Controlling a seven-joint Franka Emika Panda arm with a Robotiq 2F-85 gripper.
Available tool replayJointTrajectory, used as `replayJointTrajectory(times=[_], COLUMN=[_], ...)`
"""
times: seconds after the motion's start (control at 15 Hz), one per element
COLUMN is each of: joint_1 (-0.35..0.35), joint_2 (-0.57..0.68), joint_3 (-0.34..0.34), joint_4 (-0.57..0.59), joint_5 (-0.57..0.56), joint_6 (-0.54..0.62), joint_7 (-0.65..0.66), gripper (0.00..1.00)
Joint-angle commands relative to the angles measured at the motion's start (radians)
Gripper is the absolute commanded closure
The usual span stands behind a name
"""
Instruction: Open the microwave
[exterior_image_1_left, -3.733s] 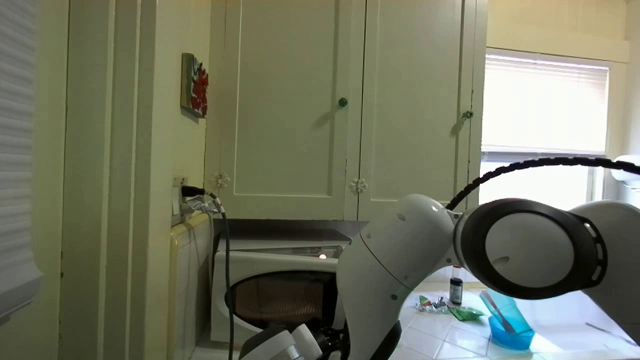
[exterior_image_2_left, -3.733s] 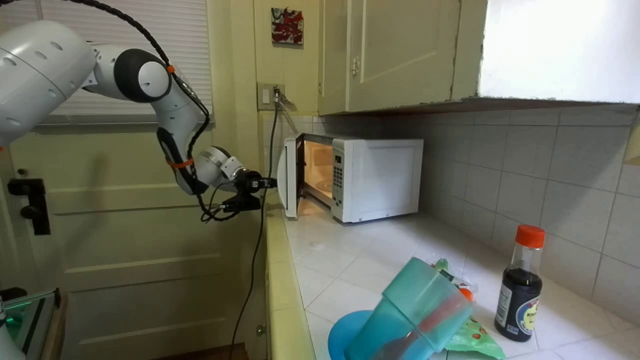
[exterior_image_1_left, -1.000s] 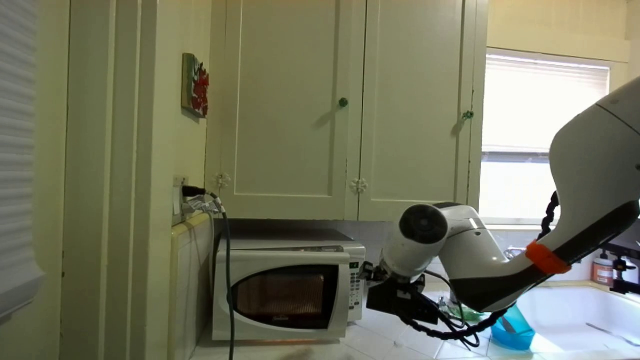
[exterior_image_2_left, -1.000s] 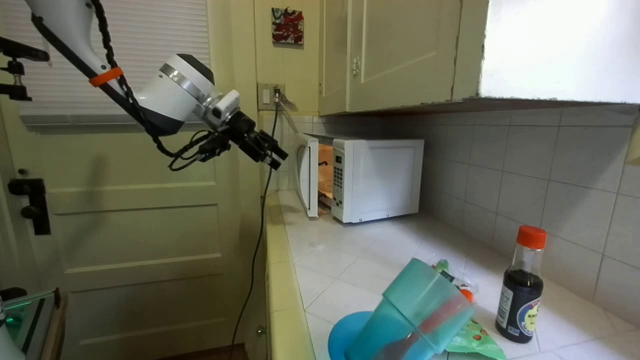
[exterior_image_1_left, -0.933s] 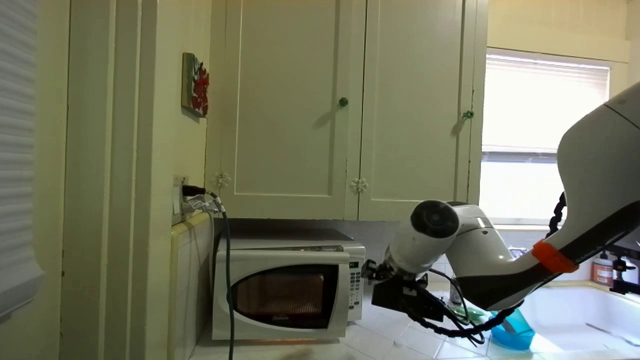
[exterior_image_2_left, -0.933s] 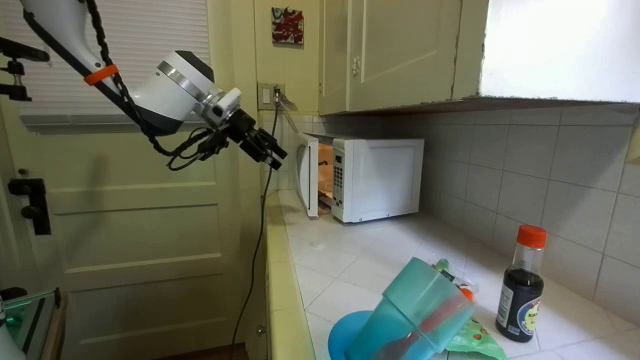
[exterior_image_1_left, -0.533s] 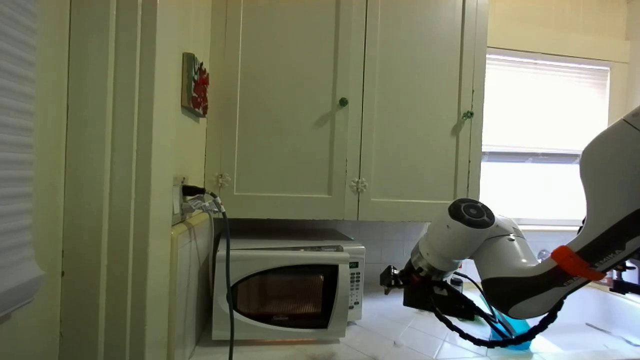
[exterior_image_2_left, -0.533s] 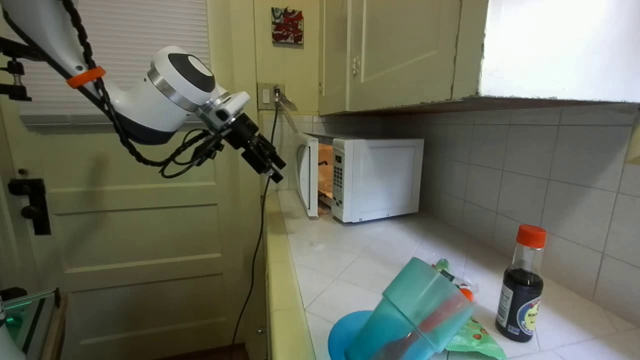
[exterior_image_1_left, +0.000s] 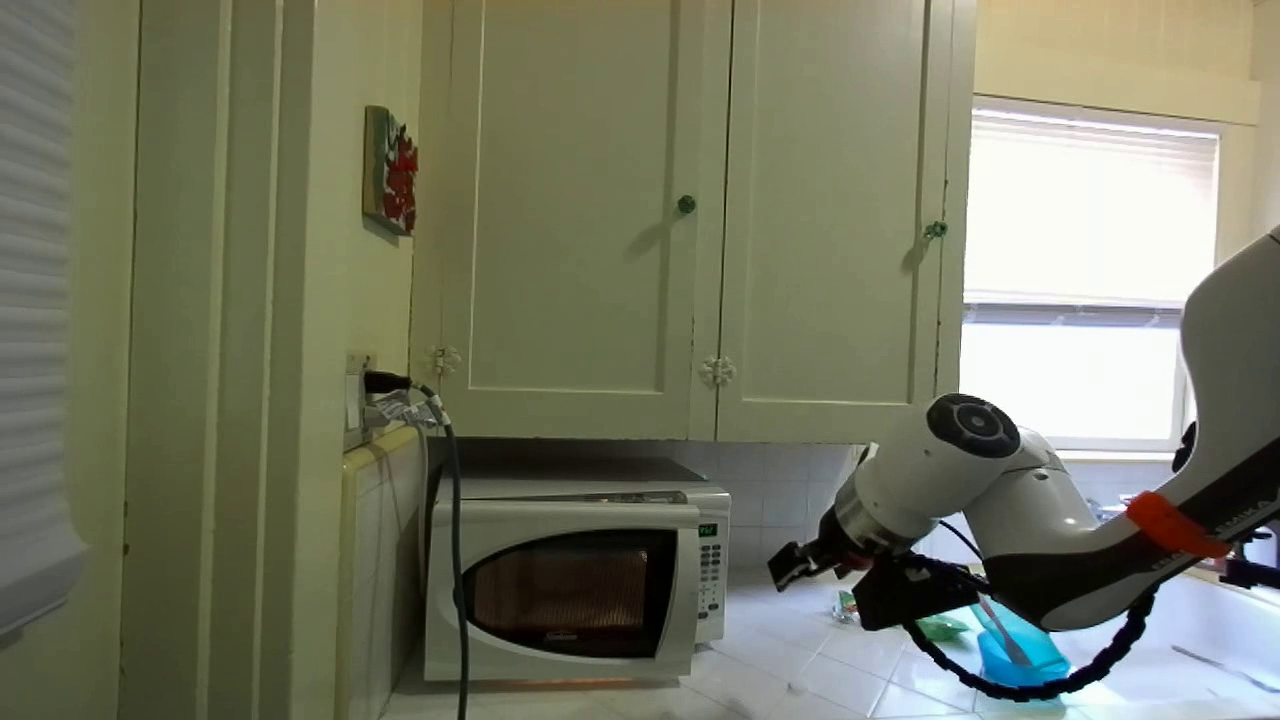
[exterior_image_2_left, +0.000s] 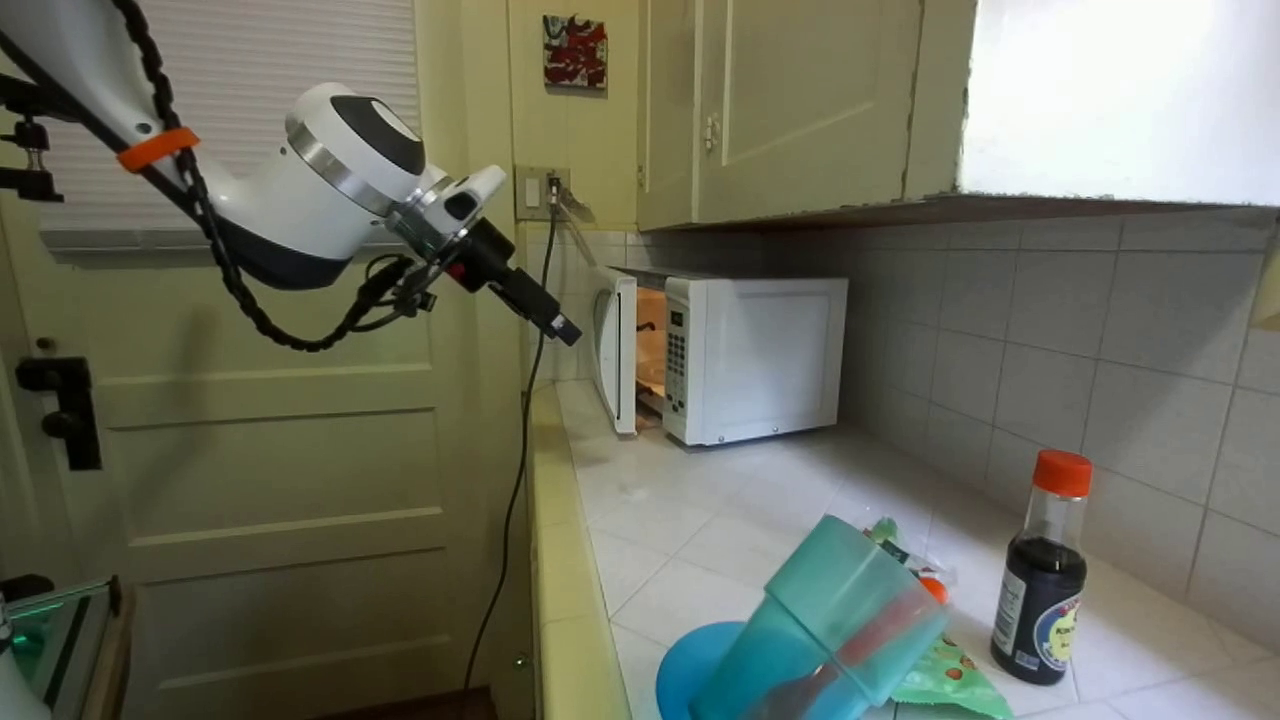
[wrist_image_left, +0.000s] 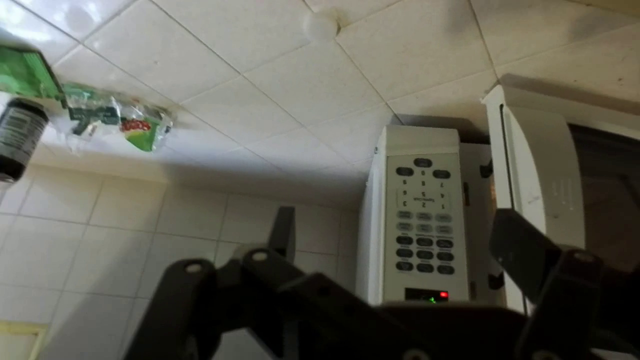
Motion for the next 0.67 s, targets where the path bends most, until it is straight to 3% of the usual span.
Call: replayJointTrajectory(times=[0.0,0.33,0.47,0.6], joint_1=[-0.009,-0.007,0.044,0.11], joint_2=[-0.013,-0.003,0.033,0.046], joint_3=[-0.052,-0.042,-0.125,-0.207], joint_4=[0.009,0.033,-0.007,-0.053], joint_5=[-0.076,-0.046,0.075,0.136], joint_6=[0.141,0.098,0.254,0.32], joint_7=[-0.144,-0.116,-0.286,-0.432], gripper=[0.0,0.0,0.0,0.0])
